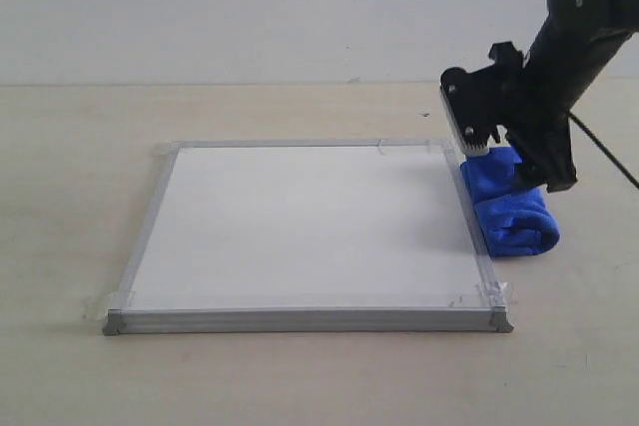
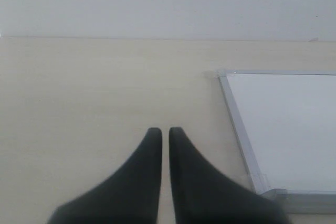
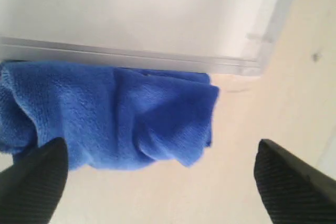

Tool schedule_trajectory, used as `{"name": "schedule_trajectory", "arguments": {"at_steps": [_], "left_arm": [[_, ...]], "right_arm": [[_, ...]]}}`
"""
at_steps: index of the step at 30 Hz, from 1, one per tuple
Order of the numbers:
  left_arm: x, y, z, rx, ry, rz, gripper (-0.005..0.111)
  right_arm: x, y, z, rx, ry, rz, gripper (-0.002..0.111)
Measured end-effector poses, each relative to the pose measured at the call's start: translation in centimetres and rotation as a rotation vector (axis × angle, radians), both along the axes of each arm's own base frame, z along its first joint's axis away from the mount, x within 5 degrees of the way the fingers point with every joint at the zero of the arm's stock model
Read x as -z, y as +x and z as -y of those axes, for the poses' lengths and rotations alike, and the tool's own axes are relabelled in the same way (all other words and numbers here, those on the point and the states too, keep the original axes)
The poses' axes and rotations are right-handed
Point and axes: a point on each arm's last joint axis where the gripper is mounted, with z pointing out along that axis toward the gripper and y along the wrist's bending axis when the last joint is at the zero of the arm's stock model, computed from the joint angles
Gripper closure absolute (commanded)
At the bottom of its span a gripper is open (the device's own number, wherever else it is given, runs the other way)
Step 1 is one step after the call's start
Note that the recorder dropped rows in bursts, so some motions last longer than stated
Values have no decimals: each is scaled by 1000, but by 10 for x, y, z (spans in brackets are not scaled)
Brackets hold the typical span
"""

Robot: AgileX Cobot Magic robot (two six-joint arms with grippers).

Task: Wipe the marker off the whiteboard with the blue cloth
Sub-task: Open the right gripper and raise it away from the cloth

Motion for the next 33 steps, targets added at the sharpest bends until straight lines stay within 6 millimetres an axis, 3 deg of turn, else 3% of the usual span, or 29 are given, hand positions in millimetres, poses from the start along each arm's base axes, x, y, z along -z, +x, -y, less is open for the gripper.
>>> {"name": "schedule_trajectory", "arguments": {"at_steps": [5, 9, 21, 26, 29, 31, 33], "left_arm": [[0, 0, 0, 0, 0, 0, 102], [0, 0, 0, 0, 0, 0, 102], [0, 0, 0, 0, 0, 0, 102], [0, 0, 0, 0, 0, 0, 102], [0, 0, 0, 0, 0, 0, 102], [0, 0, 0, 0, 0, 0, 102], [0, 0, 0, 0, 0, 0, 102]], "right_arm": [[-38, -11, -1, 54, 62, 87, 22], [-53, -18, -2, 166, 155, 114, 22], [-56, -20, -3, 674, 429, 82, 22], [-55, -21, -4, 745, 465, 74, 24], [-55, -22, -4, 754, 461, 59, 45], [-55, -22, -5, 764, 474, 48, 70], [-55, -23, -6, 790, 505, 34, 103]]}}
